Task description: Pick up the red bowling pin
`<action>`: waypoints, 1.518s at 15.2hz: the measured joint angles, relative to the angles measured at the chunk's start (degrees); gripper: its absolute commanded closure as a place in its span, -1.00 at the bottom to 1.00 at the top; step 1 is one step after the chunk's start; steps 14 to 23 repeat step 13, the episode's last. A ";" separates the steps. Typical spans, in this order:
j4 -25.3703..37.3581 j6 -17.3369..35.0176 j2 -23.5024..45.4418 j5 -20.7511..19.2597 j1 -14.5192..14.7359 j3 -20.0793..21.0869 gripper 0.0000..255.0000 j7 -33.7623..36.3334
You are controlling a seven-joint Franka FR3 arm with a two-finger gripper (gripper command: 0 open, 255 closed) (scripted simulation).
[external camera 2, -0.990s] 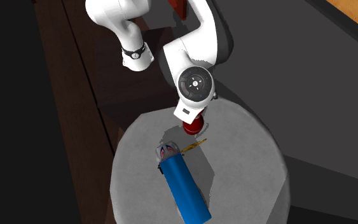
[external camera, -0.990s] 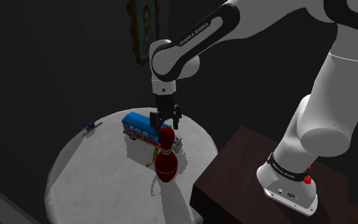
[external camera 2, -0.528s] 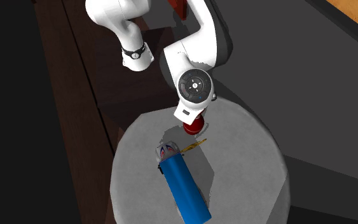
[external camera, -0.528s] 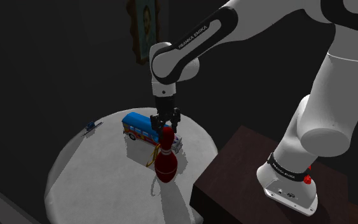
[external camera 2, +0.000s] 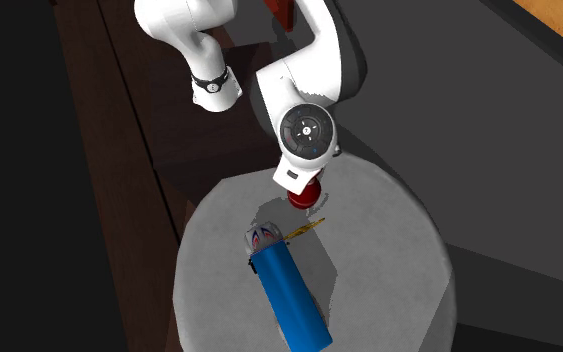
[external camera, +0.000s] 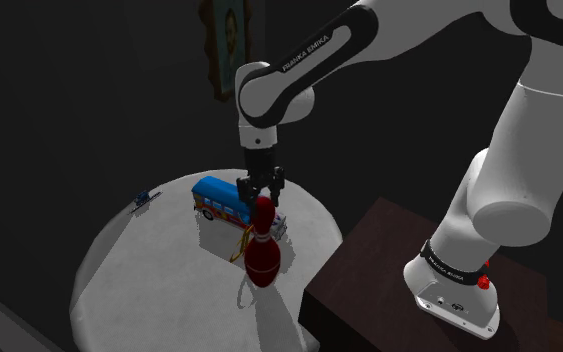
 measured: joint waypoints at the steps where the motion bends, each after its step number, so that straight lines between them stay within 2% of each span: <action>1: 0.22 -0.62 -0.40 -0.03 -0.03 -0.01 1.00 0.15; 13: 3.94 -9.05 -5.32 -0.35 -0.37 -0.28 1.00 2.05; 23: 3.94 -9.05 -5.32 -0.35 -0.37 -0.28 1.00 2.05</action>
